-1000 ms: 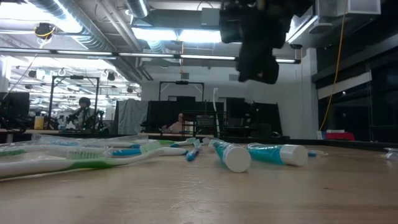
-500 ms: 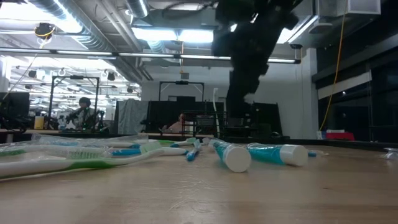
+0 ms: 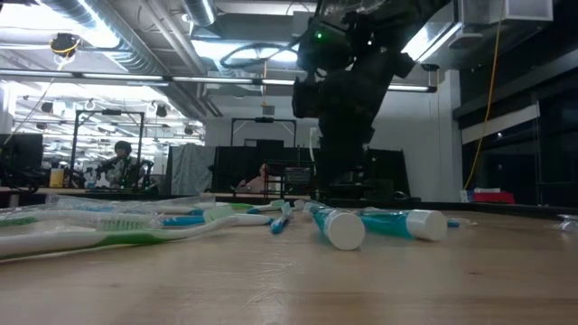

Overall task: Pick & Place toothbrushing station
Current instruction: Put the blue toothbrush into the wire organizer

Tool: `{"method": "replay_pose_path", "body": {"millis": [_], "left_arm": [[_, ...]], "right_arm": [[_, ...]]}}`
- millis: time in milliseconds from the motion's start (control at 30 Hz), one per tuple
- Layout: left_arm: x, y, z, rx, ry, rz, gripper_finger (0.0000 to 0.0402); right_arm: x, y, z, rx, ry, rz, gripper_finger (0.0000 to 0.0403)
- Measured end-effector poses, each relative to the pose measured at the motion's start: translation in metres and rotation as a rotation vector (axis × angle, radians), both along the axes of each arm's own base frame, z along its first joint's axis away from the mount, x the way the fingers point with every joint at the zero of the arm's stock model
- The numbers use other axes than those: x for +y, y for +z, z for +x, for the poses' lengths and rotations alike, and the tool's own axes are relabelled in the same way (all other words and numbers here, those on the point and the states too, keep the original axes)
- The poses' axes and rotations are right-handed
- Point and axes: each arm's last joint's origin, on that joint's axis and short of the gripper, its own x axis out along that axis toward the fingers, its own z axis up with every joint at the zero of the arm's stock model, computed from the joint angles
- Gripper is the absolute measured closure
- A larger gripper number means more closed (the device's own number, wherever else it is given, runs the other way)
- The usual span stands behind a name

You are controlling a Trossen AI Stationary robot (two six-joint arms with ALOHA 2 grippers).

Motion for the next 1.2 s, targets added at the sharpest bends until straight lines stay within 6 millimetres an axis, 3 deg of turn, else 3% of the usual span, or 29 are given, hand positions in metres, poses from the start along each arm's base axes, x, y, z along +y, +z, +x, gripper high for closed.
{"method": "replay_pose_path", "body": {"millis": [300,433,633,833,967,1100,1200], "left_arm": [[0.0,0.0,0.0,-0.012,0.0,-0.026,0.0382],[0.0,0.0,0.0,-0.015,0.0,-0.03,0.0382],[0.0,0.0,0.0,-0.015,0.0,-0.032,0.0382],[0.0,0.0,0.0,-0.016,0.0,-0.033,0.0382],[0.0,0.0,0.0,-0.016,0.0,-0.033,0.0382],[0.0,0.0,0.0,-0.016,0.0,-0.033,0.0382],[0.0,0.0,0.0,-0.016,0.0,-0.033,0.0382]], "right_arm": [[-0.029,-0.002,0.001,-0.023,-0.082,-0.029,0.0302],[-0.029,-0.004,0.001,-0.021,-0.056,-0.02,0.0302],[-0.025,-0.023,0.003,0.039,-0.024,0.049,0.0302],[-0.024,-0.024,0.004,0.037,-0.031,0.012,0.0304],[-0.025,-0.024,0.004,0.037,-0.025,-0.007,0.033],[-0.025,-0.025,0.004,0.033,-0.006,-0.019,0.0388],[-0.026,-0.025,0.004,0.033,-0.003,-0.046,0.0396]]}}
